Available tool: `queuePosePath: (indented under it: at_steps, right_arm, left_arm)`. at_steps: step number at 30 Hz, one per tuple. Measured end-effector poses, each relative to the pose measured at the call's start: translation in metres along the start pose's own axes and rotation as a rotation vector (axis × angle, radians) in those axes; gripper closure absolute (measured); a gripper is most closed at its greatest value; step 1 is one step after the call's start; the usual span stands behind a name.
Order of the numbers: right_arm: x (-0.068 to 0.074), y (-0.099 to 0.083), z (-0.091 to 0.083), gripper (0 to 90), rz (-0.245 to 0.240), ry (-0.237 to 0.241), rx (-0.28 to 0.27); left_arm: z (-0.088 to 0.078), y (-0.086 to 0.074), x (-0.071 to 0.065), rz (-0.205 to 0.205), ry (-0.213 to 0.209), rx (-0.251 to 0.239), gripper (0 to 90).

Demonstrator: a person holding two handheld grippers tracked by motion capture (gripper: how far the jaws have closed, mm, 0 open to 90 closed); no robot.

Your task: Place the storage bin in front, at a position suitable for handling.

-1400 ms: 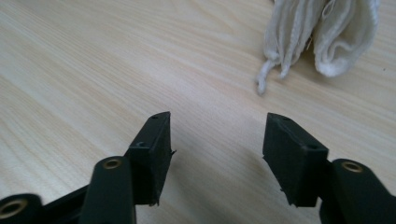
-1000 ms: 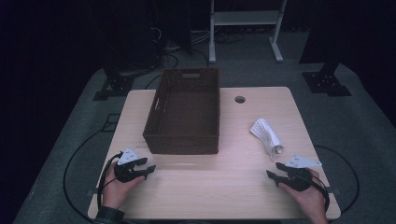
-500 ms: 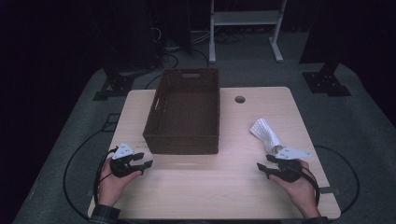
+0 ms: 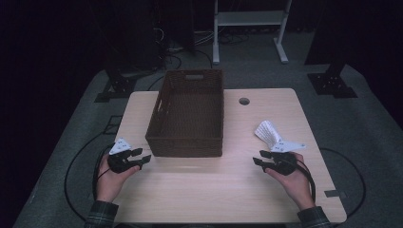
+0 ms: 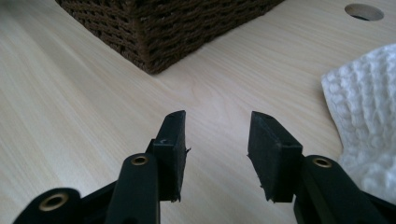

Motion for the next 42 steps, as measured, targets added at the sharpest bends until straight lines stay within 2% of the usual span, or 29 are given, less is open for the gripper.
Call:
queuePosePath:
  at_steps: [1, 3, 6, 11, 15, 16, 18, 20, 22, 24, 29, 33, 39, 42]
  right_arm:
    - [0.000, 0.000, 0.000, 56.6, 0.000, 0.000, 0.000]
    - [-0.001, 0.006, 0.004, 58.8, 0.008, 0.013, -0.011]
    - [-0.001, 0.011, 0.009, 60.6, 0.008, 0.022, -0.011]
    - [0.000, 0.022, 0.017, 65.2, 0.000, 0.037, -0.014]
    - [0.000, 0.028, 0.023, 70.4, -0.007, 0.049, -0.009]
    - [0.001, 0.032, 0.026, 72.8, -0.016, 0.058, -0.006]
    - [0.002, 0.036, 0.030, 75.6, -0.026, 0.067, -0.006]
    - [0.002, 0.038, 0.032, 77.0, -0.029, 0.072, -0.004]
    - [0.003, 0.041, 0.035, 81.1, -0.034, 0.082, 0.001]
    - [0.004, 0.047, 0.040, 86.3, -0.035, 0.101, -0.009]
    - [0.005, 0.053, 0.047, 89.2, -0.036, 0.116, -0.012]
    - [0.007, 0.061, 0.056, 89.4, -0.045, 0.136, -0.018]
    - [0.010, 0.064, 0.065, 89.4, -0.054, 0.152, -0.012]
    - [0.016, 0.067, 0.073, 89.5, -0.072, 0.171, -0.008]
  left_arm:
    - [0.000, 0.000, 0.000, 0.000, 0.000, 0.000, 48.6]
    - [0.000, 0.002, 0.005, 0.004, 0.036, 0.012, 50.5]
    - [-0.001, 0.005, 0.010, 0.006, 0.061, 0.012, 52.9]
    - [0.001, 0.009, 0.017, 0.009, 0.086, 0.020, 56.5]
    - [0.002, 0.012, 0.021, 0.006, 0.079, 0.016, 62.5]
    - [0.004, 0.014, 0.024, -0.007, 0.080, 0.011, 67.2]
    - [0.005, 0.015, 0.027, -0.005, 0.083, 0.014, 73.0]
    - [0.006, 0.017, 0.030, -0.025, 0.089, 0.013, 76.2]
    - [0.008, 0.019, 0.034, -0.045, 0.081, 0.013, 82.7]
    - [0.011, 0.022, 0.037, -0.048, 0.079, 0.021, 89.5]
    - [0.015, 0.026, 0.041, -0.051, 0.085, 0.020, 89.8]
    - [0.023, 0.033, 0.047, -0.072, 0.076, 0.006, 89.8]
    - [0.030, 0.039, 0.048, -0.078, 0.067, -0.001, 89.7]
    - [0.034, 0.041, 0.046, -0.078, 0.048, -0.004, 89.7]
Point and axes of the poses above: each handheld gripper's, and its own axes: z roughly forward along the jaws, y roughly out of its top, x roughly to its left, the point moved 3 cm from there along z, roughly forward along the jaws, and after that the axes turned 2 degrees about -x, right-handed, at the moved point
